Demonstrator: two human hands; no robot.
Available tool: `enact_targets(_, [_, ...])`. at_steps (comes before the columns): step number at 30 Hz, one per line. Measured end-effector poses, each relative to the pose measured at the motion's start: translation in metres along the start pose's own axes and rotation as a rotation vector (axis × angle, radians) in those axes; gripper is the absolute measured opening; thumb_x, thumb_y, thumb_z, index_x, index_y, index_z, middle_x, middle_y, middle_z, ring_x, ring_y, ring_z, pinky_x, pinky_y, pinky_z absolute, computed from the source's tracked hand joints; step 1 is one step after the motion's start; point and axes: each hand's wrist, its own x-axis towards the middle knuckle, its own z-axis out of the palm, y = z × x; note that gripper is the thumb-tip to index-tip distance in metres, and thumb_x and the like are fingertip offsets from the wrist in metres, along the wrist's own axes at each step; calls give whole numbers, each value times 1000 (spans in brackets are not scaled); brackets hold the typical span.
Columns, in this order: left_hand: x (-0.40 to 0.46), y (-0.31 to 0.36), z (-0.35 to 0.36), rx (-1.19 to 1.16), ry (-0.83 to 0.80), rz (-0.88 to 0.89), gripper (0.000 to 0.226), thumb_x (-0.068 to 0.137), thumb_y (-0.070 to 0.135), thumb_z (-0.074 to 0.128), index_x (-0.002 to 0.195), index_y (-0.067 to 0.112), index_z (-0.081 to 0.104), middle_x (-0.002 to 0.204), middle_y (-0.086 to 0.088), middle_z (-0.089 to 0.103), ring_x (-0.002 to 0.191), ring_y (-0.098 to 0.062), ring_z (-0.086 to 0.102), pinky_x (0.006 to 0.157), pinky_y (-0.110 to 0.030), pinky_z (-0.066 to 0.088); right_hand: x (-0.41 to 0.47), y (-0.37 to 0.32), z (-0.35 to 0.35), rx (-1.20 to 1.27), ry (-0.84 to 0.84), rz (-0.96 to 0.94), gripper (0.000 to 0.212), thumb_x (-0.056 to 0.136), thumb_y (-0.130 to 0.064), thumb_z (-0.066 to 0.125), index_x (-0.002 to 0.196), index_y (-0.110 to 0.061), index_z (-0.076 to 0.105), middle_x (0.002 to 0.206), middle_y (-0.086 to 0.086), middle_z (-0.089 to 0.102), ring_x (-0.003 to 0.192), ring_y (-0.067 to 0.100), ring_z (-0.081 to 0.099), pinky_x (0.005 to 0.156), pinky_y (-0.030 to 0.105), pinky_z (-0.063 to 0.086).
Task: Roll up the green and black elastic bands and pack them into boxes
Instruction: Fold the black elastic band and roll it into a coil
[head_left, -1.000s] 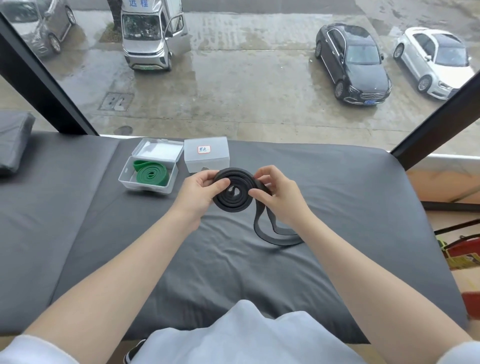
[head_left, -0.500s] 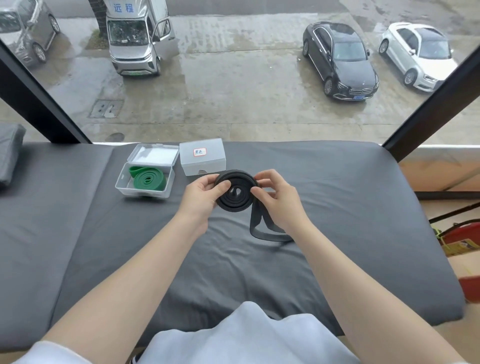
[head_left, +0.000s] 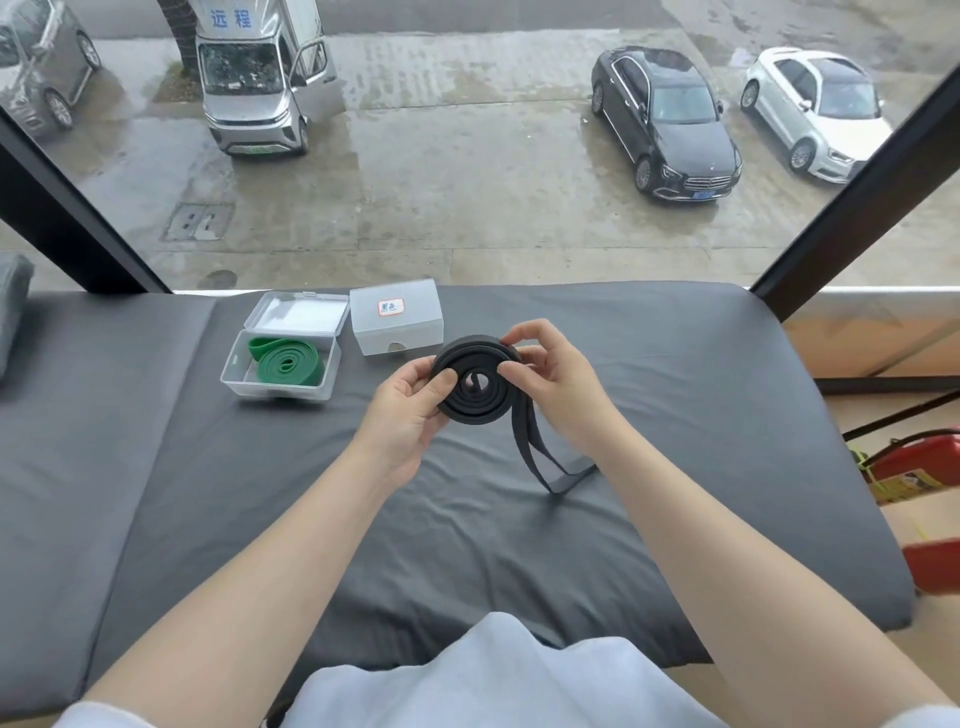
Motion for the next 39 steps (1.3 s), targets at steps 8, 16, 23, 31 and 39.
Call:
enact_targets(8, [11, 54, 3, 979, -378, -117, 36, 66, 32, 74, 100, 32, 62, 98, 5, 72, 91, -6, 65, 91, -29, 46, 17, -29, -20, -591, -421, -86, 13, 85, -12, 62, 98, -15, 62, 64, -9, 58, 55, 0, 48, 58, 14, 37])
enact_targets(16, [13, 46, 8, 1031, -285, -3, 17, 73, 20, 74, 90, 18, 72, 92, -4, 74, 93, -21, 67, 92, -37, 48, 14, -12, -18, -370, -251, -20, 20, 84, -23, 66, 89, -25, 47, 78, -4, 67, 59, 4, 50, 60, 20, 39])
enact_targets(23, [12, 35, -5, 632, -101, 101, 23, 79, -1, 66, 92, 18, 70, 81, 11, 74, 78, -2, 67, 74, -10, 50, 7, 8, -29, -123, -198, 14, 35, 84, -10, 65, 96, -40, 51, 93, -6, 67, 84, 11, 66, 84, 26, 50])
enact_targets(31, [13, 37, -5, 619, 37, 191, 25, 74, 2, 73, 80, 26, 71, 74, 12, 74, 75, -9, 67, 82, -23, 53, 23, 0, -24, -556, -239, -202, 25, 88, -14, 58, 110, -14, 47, 89, -1, 68, 65, 20, 52, 67, 33, 46])
enact_targets(39, [15, 36, -3, 457, 82, 169, 18, 78, -2, 67, 80, 15, 67, 65, 14, 71, 62, 3, 65, 62, -8, 49, 29, -1, -15, -387, -165, -69, 16, 91, -15, 54, 100, -27, 48, 103, -2, 70, 66, 12, 62, 69, 26, 48])
